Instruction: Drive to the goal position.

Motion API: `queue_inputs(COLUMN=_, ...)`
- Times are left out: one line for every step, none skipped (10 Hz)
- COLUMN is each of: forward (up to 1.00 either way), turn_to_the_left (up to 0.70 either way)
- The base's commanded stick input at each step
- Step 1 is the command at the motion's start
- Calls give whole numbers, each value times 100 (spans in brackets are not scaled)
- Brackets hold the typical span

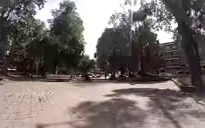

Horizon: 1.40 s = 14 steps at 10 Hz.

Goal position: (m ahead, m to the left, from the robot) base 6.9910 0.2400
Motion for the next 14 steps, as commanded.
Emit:
queue_inputs(forward=70, turn_to_the_left=0)
queue_inputs(forward=70, turn_to_the_left=0)
queue_inputs(forward=70, turn_to_the_left=0)
queue_inputs(forward=70, turn_to_the_left=0)
queue_inputs(forward=70, turn_to_the_left=0)
queue_inputs(forward=70, turn_to_the_left=0)
queue_inputs(forward=70, turn_to_the_left=0)
queue_inputs(forward=70, turn_to_the_left=0)
queue_inputs(forward=70, turn_to_the_left=0)
queue_inputs(forward=70, turn_to_the_left=0)
queue_inputs(forward=70, turn_to_the_left=19)
queue_inputs(forward=70, turn_to_the_left=35)
queue_inputs(forward=70, turn_to_the_left=35)
queue_inputs(forward=70, turn_to_the_left=35)
